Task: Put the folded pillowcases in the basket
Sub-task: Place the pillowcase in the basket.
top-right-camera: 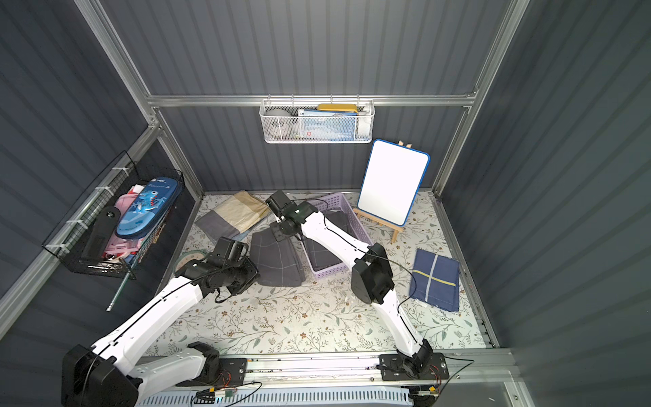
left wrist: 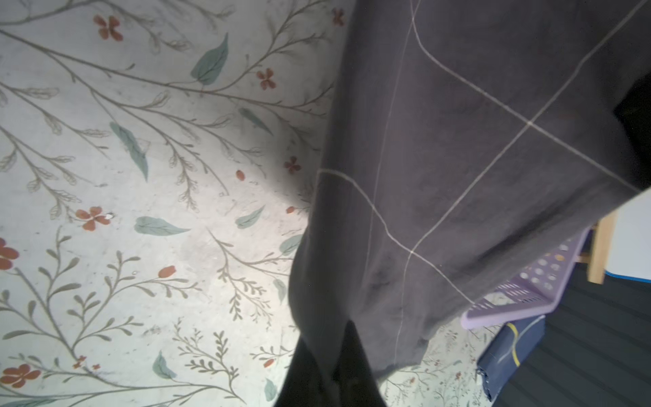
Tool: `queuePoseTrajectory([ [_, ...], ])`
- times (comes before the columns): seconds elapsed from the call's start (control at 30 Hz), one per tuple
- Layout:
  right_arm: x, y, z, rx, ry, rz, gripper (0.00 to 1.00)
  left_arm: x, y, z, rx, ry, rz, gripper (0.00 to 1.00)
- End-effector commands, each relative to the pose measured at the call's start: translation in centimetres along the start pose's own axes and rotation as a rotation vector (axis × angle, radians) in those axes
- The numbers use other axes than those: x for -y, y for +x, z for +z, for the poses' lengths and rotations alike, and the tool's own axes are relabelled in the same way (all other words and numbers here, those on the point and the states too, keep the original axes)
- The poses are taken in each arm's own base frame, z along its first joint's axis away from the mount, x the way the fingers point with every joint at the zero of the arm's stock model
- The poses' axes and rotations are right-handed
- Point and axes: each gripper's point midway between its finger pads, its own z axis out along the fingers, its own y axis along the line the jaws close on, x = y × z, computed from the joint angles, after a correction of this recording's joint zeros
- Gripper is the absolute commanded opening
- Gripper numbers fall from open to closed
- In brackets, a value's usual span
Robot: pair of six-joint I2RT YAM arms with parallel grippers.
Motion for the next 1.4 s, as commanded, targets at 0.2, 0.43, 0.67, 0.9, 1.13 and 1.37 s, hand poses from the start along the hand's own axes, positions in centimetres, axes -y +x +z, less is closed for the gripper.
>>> queuePoseTrajectory([
  [0.2, 8.0, -2.9, -4.8, 0.067, 0.131, 0.102, 0.00, 12.4, 1.2, 0.4, -0.026, 0.198, 0.174, 0.07],
  [0.43, 17.3, -2.1, -2.6, 0.021, 0.189, 0.245, 0.00, 21.1, 3.9, 7.0, -0.058, 0.233, 0.305, 0.07],
  [0.67, 22.9, -1.1, 0.6, 0.000, 0.184, 0.351, 0.00, 21.8, 4.8, 12.4, -0.097, 0.217, 0.322, 0.07],
  [0.9, 24.6, -1.2, 2.8, 0.017, 0.172, 0.394, 0.00, 21.2, 4.8, 14.6, -0.096, 0.176, 0.324, 0.06],
  [1.13, 25.0, -0.2, 4.7, -0.015, 0.185, 0.405, 0.00, 19.2, 6.2, 15.5, -0.152, 0.164, 0.327, 0.20],
  [1.37, 25.3, 0.9, 5.1, -0.048, 0.209, 0.412, 0.37, 18.2, 6.8, 15.0, -0.166, 0.170, 0.321, 0.99],
])
